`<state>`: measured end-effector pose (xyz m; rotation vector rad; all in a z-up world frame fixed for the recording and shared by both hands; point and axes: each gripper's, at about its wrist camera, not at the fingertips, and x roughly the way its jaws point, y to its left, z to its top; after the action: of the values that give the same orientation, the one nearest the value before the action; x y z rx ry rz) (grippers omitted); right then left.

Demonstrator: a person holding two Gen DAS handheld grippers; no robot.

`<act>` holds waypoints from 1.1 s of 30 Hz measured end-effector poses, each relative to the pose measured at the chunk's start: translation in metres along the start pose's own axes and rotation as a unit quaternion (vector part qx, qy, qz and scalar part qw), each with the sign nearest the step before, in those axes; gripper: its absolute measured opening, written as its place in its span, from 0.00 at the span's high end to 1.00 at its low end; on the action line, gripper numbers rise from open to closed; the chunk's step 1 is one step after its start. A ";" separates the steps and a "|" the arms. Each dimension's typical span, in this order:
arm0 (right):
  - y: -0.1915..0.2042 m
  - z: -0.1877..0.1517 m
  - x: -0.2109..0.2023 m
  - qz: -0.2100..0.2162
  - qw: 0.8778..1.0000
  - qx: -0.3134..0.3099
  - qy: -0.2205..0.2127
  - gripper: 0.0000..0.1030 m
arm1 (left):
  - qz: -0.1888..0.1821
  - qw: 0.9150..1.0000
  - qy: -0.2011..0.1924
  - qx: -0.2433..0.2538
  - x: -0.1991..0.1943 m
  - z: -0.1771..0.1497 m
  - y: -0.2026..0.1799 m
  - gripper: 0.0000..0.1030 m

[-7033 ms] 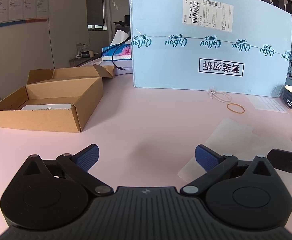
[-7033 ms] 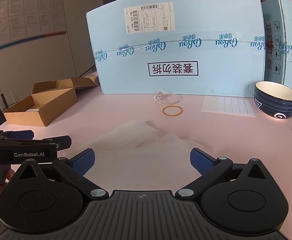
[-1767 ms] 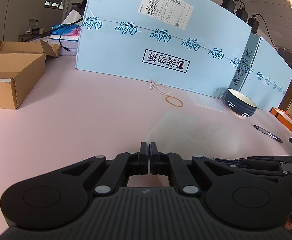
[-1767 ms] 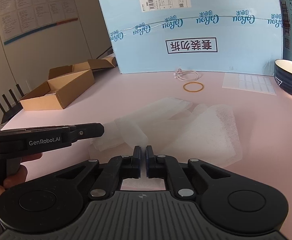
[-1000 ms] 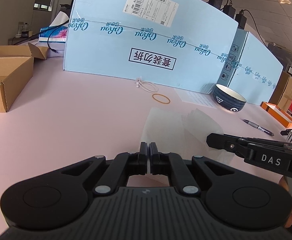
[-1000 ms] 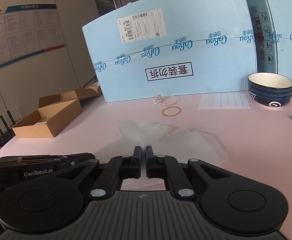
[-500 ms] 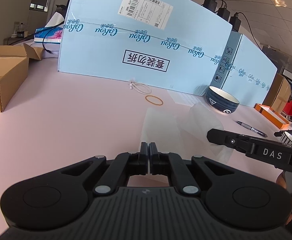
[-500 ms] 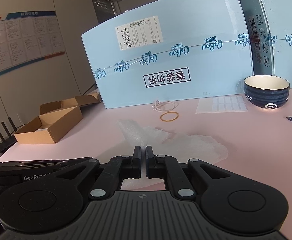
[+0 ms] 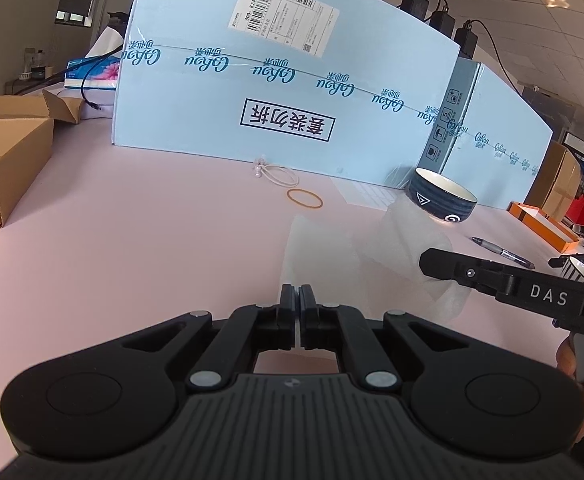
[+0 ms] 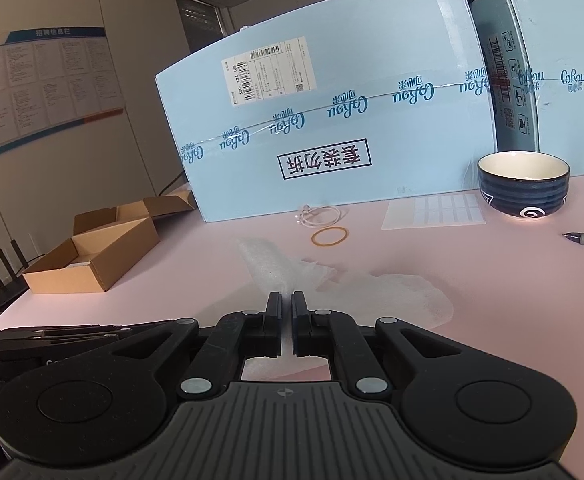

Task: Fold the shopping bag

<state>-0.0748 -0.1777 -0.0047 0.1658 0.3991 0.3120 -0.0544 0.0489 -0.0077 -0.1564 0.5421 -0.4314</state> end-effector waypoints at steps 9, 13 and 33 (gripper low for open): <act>-0.005 0.000 -0.005 -0.004 1.000 0.014 -0.009 0.95 | -0.006 1.000 -0.008 0.004 -0.004 -0.001 -0.004 0.98; -0.013 -0.004 -0.015 -0.008 0.999 0.031 -0.016 0.95 | -0.017 1.000 -0.019 -0.002 -0.010 -0.002 -0.010 0.98; -0.034 -0.028 -0.110 0.013 0.984 0.061 -0.168 0.94 | -0.079 0.997 -0.014 0.009 -0.009 -0.012 -0.053 0.98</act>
<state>-0.1728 -0.2434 0.0015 0.3384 0.0821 0.2796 -0.0866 0.0048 -0.0001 -0.1878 0.4992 -0.5873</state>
